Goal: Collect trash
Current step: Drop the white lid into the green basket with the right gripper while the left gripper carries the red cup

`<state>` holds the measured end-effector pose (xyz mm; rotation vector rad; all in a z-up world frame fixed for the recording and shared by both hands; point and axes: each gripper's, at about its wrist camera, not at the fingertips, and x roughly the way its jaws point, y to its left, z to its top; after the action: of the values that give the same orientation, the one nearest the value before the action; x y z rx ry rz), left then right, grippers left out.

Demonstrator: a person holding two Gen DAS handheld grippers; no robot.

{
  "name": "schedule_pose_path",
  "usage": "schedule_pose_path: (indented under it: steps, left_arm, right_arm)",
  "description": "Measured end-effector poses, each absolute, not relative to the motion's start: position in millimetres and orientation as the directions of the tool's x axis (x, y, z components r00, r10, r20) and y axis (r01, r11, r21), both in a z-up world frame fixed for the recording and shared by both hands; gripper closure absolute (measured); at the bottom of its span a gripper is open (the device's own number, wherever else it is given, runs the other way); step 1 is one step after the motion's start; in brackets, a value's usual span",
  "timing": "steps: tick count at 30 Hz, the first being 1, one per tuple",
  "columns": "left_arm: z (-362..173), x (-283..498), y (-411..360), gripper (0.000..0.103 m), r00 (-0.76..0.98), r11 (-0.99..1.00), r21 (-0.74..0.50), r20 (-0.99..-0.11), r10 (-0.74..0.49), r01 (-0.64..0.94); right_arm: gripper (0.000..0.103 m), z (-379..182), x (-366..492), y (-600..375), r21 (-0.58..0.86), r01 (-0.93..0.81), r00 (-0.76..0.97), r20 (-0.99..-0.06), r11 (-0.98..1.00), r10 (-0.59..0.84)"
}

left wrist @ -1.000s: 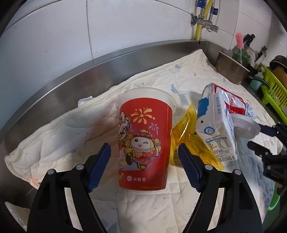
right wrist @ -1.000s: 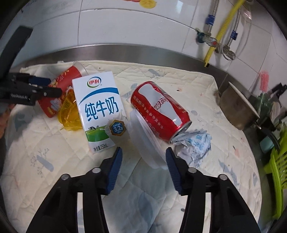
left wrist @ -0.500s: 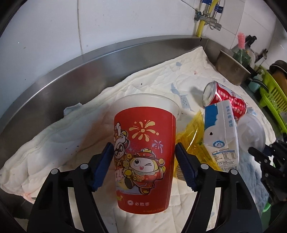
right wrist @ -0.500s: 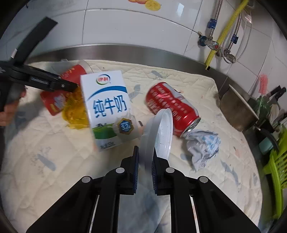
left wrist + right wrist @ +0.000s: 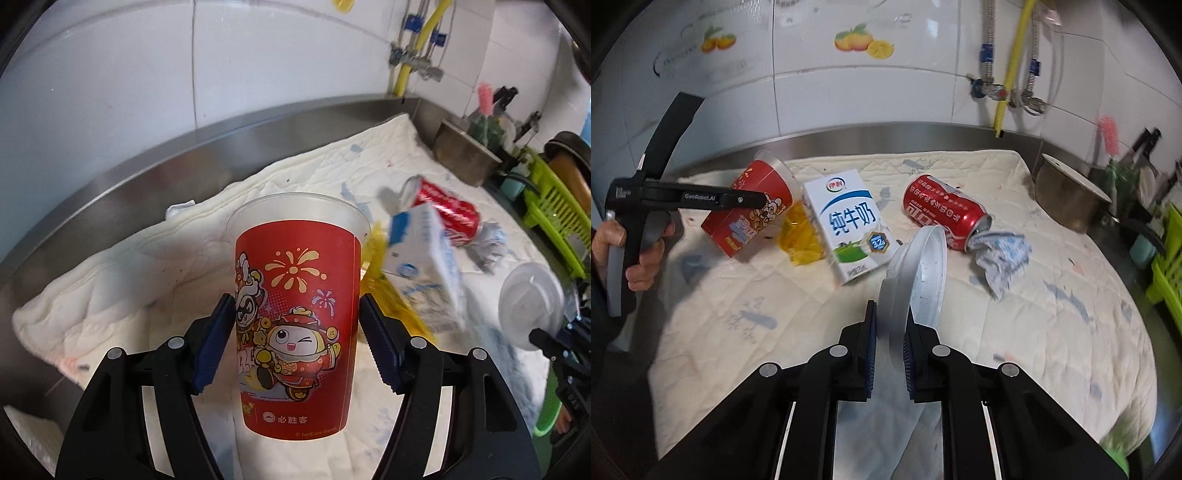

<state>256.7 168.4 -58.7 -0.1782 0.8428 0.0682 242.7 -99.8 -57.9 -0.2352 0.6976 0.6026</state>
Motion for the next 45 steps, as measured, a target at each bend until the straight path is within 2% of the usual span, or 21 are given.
schedule_pose_path:
  steps: [11, 23, 30, 33, 35, 37, 40, 42, 44, 45]
  left_arm:
    - [-19.5, 183.4, 113.9, 0.036, 0.733, 0.985, -0.169, -0.674, -0.091, -0.033]
    - [-15.2, 150.0, -6.9, 0.036, 0.712, 0.962, -0.175, -0.647, -0.273, 0.209]
    - [-17.1, 148.3, -84.8, 0.036, 0.651, 0.916, -0.192, -0.653, -0.386, 0.351]
    - [-20.5, 149.0, -118.0, 0.036, 0.617, 0.893, -0.196, -0.662, -0.426, 0.405]
    - [-24.3, 149.5, -136.9, 0.036, 0.594, 0.880, -0.196, -0.672, -0.442, 0.433]
    - [-28.7, 151.1, -159.9, 0.036, 0.565, 0.861, -0.199, -0.682, -0.465, 0.468]
    - [-36.9, 154.7, -190.2, 0.036, 0.525, 0.837, -0.206, -0.697, -0.489, 0.507]
    - [-44.5, 157.7, -209.7, 0.036, 0.499, 0.825, -0.205, -0.711, -0.496, 0.527]
    - [-53.4, 158.4, -228.4, 0.036, 0.478, 0.812, -0.199, -0.722, -0.500, 0.549]
    - [-58.5, 160.2, -237.9, 0.036, 0.465, 0.808, -0.196, -0.732, -0.498, 0.556]
  right_arm:
    - [0.091, -61.9, 159.5, -184.1, 0.074, -0.459, 0.658, -0.642, 0.885, 0.395]
    - [0.090, -116.1, 102.4, -330.8, 0.069, -0.120, 0.674, -0.727, 0.990, 0.132]
    - [0.089, -154.0, 96.3, -391.2, 0.103, 0.012, 0.626, -0.776, 0.995, 0.073]
    - [0.082, -163.5, 94.5, -406.3, 0.119, 0.054, 0.622, -0.781, 0.991, 0.060]
    - [0.071, -167.2, 91.8, -415.3, 0.126, 0.080, 0.622, -0.781, 0.989, 0.050]
    - [0.068, -166.5, 87.2, -422.1, 0.137, 0.090, 0.630, -0.775, 0.987, 0.050]
    - [0.057, -161.2, 76.0, -431.8, 0.143, 0.112, 0.650, -0.759, 0.983, 0.036]
    - [0.056, -155.9, 67.4, -438.1, 0.153, 0.121, 0.665, -0.746, 0.981, 0.034]
    - [0.048, -150.7, 58.3, -443.9, 0.161, 0.131, 0.679, -0.734, 0.978, 0.030]
    - [0.048, -147.2, 52.3, -447.3, 0.161, 0.137, 0.689, -0.724, 0.977, 0.023]
